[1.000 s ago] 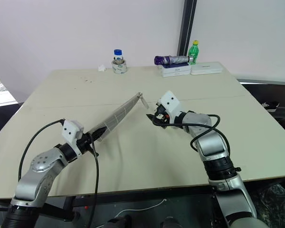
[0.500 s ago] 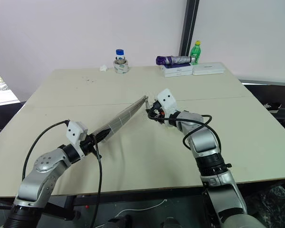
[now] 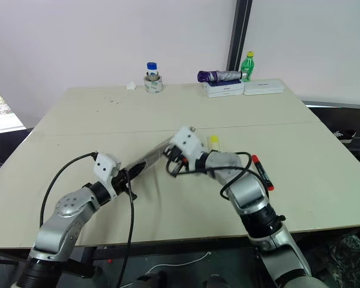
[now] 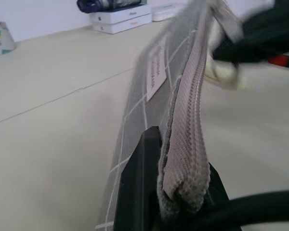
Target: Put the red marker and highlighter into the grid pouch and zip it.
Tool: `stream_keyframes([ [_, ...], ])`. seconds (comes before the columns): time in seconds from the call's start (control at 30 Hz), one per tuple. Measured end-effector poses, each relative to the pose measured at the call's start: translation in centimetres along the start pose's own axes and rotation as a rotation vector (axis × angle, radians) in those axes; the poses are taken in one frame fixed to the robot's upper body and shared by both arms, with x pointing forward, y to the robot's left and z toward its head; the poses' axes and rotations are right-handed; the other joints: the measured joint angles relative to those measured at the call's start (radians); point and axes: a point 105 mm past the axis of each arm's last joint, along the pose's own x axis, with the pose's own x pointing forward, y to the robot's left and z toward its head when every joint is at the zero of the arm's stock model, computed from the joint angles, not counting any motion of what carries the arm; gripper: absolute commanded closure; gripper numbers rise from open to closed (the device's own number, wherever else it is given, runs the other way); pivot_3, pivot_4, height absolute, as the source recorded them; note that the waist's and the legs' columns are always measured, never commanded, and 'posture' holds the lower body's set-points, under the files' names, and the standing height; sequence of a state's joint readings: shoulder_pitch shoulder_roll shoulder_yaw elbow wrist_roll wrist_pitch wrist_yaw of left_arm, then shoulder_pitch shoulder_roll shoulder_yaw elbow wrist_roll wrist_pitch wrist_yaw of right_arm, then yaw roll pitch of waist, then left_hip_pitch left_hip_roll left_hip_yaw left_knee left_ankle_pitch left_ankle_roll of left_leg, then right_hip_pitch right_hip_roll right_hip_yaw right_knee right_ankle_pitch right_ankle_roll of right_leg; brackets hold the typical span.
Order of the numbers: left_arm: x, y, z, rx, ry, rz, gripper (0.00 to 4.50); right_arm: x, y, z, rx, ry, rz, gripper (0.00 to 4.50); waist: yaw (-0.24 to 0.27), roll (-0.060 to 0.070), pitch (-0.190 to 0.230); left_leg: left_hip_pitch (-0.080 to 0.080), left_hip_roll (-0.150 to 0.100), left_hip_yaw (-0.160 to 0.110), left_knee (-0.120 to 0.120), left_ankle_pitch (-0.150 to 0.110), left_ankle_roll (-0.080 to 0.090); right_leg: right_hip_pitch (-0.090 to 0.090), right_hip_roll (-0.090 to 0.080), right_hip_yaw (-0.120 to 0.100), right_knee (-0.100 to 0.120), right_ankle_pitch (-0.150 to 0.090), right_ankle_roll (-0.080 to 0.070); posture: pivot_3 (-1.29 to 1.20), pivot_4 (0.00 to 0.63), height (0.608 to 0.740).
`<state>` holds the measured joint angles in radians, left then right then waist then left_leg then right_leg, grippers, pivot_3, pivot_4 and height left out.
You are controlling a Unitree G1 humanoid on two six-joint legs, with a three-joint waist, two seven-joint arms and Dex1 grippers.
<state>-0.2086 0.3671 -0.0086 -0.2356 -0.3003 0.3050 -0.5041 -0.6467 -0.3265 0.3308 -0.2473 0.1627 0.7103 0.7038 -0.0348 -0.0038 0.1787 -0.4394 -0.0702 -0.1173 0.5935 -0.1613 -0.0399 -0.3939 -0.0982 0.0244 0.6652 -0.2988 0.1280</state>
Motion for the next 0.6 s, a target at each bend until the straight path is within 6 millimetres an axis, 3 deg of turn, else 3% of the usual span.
stream_keyframes([
  [0.07,0.6,-0.5,0.1,-0.011,-0.007,0.0,4.5,0.8,2.2,0.7,-0.027,-0.013,0.077,4.47,0.0,0.0,0.0,0.0,0.0,0.0,0.0,0.0,0.0,0.0,0.0,0.0,0.0,0.0,0.0,0.0,0.15,0.74],
  [0.17,1.3,-1.1,0.2,-0.012,-0.012,-0.004,4.5,1.5,3.3,1.0,-0.018,-0.015,0.105,4.47,0.0,0.0,0.0,0.0,0.0,0.0,0.0,0.0,0.0,0.0,0.0,0.0,0.0,0.0,0.0,0.0,0.15,0.74],
  [0.5,2.5,-1.0,0.2,-0.021,-0.023,0.052,4.5,1.5,2.4,1.2,-0.037,0.0,0.07,4.47,0.011,0.0,0.0,0.0,-0.001,0.0,0.0,0.0,0.0,0.0,0.0,-0.001,0.0,0.0,0.0,0.0,0.15,0.74],
  [0.6,2.6,-0.8,0.5,0.001,-0.029,0.067,4.5,0.7,1.3,0.9,-0.027,0.013,0.039,3.61,0.018,0.0,0.0,0.0,-0.001,0.0,0.0,0.0,0.0,0.0,0.0,0.0,0.0,0.0,0.0,0.0,0.15,0.74],
])
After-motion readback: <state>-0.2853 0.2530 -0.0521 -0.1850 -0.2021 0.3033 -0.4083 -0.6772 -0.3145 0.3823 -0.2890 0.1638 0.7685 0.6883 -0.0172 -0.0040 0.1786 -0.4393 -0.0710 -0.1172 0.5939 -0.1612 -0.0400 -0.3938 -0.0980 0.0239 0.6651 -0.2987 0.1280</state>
